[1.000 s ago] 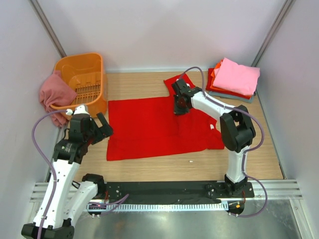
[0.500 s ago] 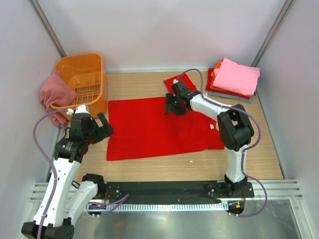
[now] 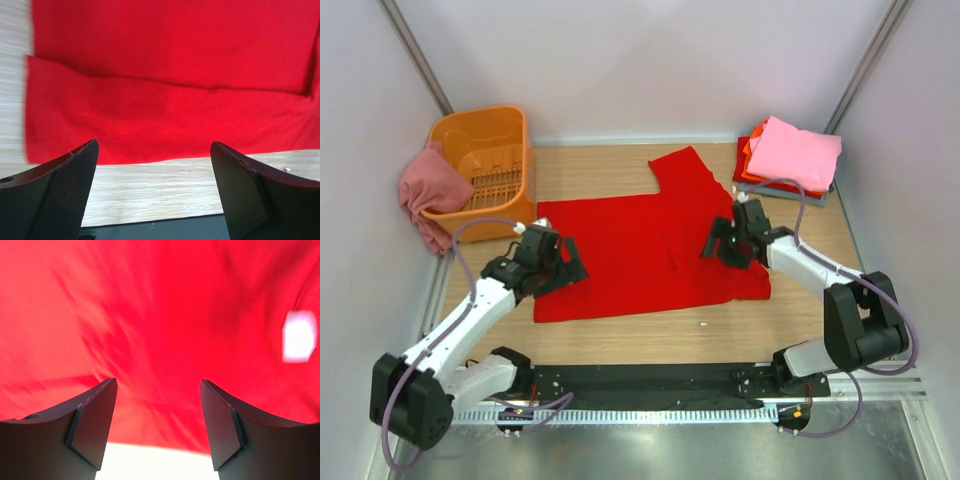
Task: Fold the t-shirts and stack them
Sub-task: Fold the tshirt
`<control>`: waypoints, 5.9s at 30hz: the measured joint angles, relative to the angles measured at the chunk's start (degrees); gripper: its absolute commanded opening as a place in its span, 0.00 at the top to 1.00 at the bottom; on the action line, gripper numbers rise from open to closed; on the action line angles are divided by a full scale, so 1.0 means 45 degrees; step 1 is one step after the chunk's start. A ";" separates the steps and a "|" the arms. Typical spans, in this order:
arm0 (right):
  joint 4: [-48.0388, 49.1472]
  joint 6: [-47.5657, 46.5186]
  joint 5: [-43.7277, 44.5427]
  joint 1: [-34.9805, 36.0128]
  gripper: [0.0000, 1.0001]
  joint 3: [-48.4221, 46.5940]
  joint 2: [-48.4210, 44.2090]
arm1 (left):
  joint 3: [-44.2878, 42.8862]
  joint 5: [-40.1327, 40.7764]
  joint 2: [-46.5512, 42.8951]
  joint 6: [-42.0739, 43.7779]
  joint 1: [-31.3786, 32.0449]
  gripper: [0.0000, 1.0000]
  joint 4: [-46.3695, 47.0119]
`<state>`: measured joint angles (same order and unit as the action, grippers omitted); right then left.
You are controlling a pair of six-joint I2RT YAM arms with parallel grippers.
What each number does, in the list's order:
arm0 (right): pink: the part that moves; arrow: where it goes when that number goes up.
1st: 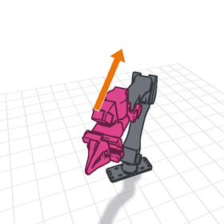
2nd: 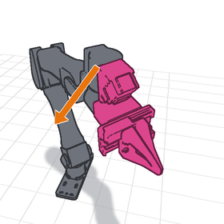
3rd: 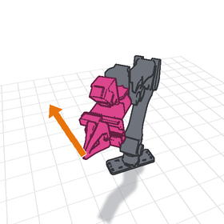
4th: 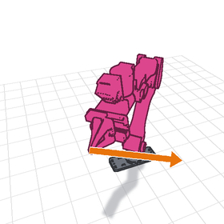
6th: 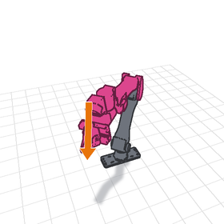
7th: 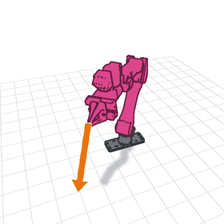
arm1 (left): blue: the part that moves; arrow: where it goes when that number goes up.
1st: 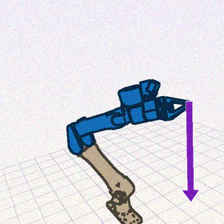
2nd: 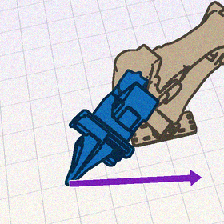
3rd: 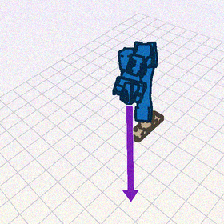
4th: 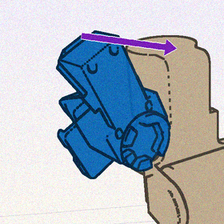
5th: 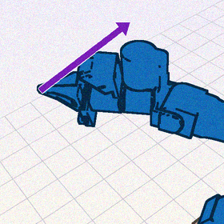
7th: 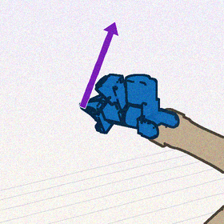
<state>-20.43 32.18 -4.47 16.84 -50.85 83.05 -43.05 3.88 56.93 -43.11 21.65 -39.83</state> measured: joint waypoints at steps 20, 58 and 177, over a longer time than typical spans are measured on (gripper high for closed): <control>-0.0083 0.3279 0.0175 0.0345 0.27 0.6392 -0.6256 | 0.3283 0.1685 0.1209 -0.2399 0.2827 0.08 0.3002; -0.4138 -0.2958 0.0865 -0.2118 0.27 -2.0244 1.4003 | -0.2346 0.7927 -0.3779 0.2074 0.5275 0.00 -0.3769; -0.1365 -0.4012 0.0874 -0.2798 0.99 -1.3318 0.8432 | -1.3357 0.4473 1.6320 0.0165 -0.2069 0.63 0.1098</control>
<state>-26.57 14.13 -0.54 4.25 -110.78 120.99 -103.15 24.01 130.37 -42.37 12.34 -34.89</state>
